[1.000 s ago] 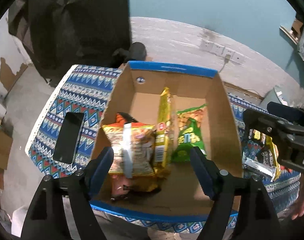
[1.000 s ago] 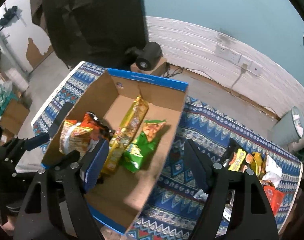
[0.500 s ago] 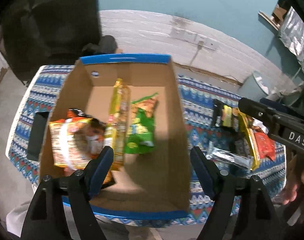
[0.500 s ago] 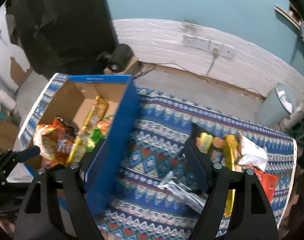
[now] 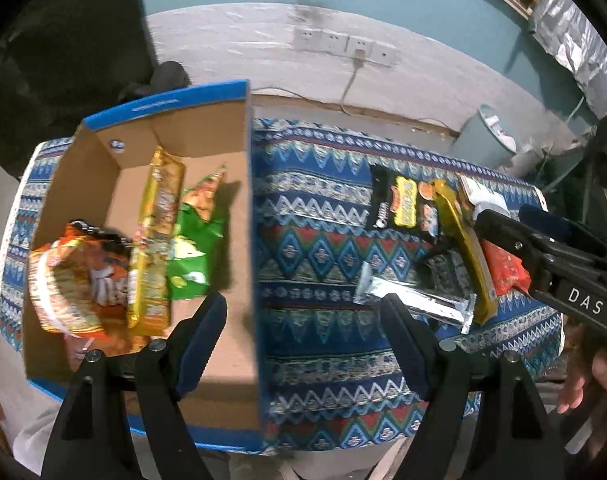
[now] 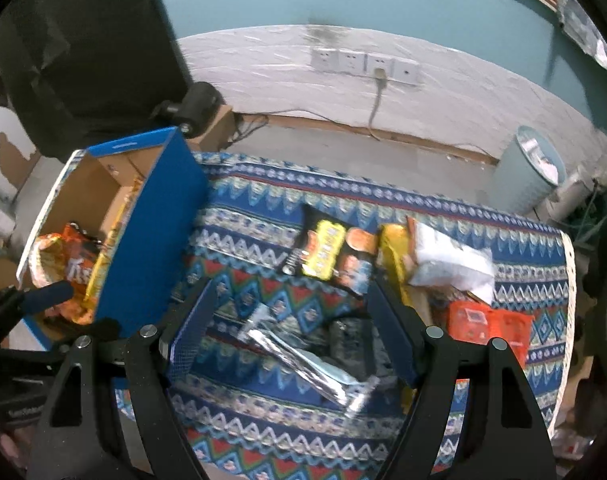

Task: Organize snacks
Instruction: 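Move both tools back toward the remaining snacks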

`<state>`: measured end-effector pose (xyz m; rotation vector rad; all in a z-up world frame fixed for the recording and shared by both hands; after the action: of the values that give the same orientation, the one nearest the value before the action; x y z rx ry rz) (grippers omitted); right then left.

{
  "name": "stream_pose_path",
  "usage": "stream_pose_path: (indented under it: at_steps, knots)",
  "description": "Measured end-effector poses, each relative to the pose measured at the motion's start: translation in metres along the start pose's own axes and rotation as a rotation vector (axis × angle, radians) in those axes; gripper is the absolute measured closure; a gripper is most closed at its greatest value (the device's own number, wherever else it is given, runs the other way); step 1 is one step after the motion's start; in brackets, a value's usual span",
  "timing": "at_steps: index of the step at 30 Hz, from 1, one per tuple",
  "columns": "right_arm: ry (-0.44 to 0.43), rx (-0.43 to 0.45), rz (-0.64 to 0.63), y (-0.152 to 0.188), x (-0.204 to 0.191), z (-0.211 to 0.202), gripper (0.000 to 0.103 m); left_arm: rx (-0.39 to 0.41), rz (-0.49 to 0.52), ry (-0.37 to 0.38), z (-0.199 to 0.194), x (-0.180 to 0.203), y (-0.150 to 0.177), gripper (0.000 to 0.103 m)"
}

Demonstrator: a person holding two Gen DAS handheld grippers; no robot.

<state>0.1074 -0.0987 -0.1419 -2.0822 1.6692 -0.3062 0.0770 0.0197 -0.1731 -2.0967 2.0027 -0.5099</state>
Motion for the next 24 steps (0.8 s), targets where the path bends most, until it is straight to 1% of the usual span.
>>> stream_pose_path:
  at_steps: [2,3,4,8,12,17,20,24]
  knots:
    - [0.014,-0.005,0.013,0.005,0.013,0.001,0.026,-0.006,0.023,-0.011,0.006,0.008,-0.001,0.023]
    - [0.016,-0.007,0.016,0.007,0.016,0.001,0.026,-0.005,0.033,-0.023,0.008,0.011,-0.002,0.018]
    - [0.023,-0.013,0.019,0.010,0.023,0.002,0.026,0.003,0.050,-0.036,0.010,0.017,-0.005,0.018]
    - [0.049,-0.038,0.026,0.026,0.043,0.011,0.026,-0.022,0.075,-0.021,0.019,0.033,-0.005,0.018]
    - [0.074,-0.087,0.044,0.048,0.063,0.030,0.026,-0.031,0.110,-0.009,0.024,0.052,-0.004,0.018]
    - [0.100,-0.145,0.049,0.068,0.083,0.054,0.026,-0.092,0.119,0.000,0.048,0.067,0.005,0.018]
    - [0.113,-0.180,0.053,0.077,0.091,0.067,0.026,-0.130,0.120,-0.013,0.065,0.071,0.012,0.018]
    - [0.124,-0.217,0.038,0.089,0.094,0.078,0.026,-0.157,0.132,-0.043,0.082,0.069,0.019,0.018]
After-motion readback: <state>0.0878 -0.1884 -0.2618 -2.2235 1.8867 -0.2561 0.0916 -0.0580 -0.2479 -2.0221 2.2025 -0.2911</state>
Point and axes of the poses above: each gripper's, at about its wrist camera, not at the fingertips, and z roughly the way its jaws point, x to its right, y to its underside, the point moved 10 cm from there along z, roughly the way its jaws point, and after that the axes turned 3 degrees about z, right-handed, at the moved point
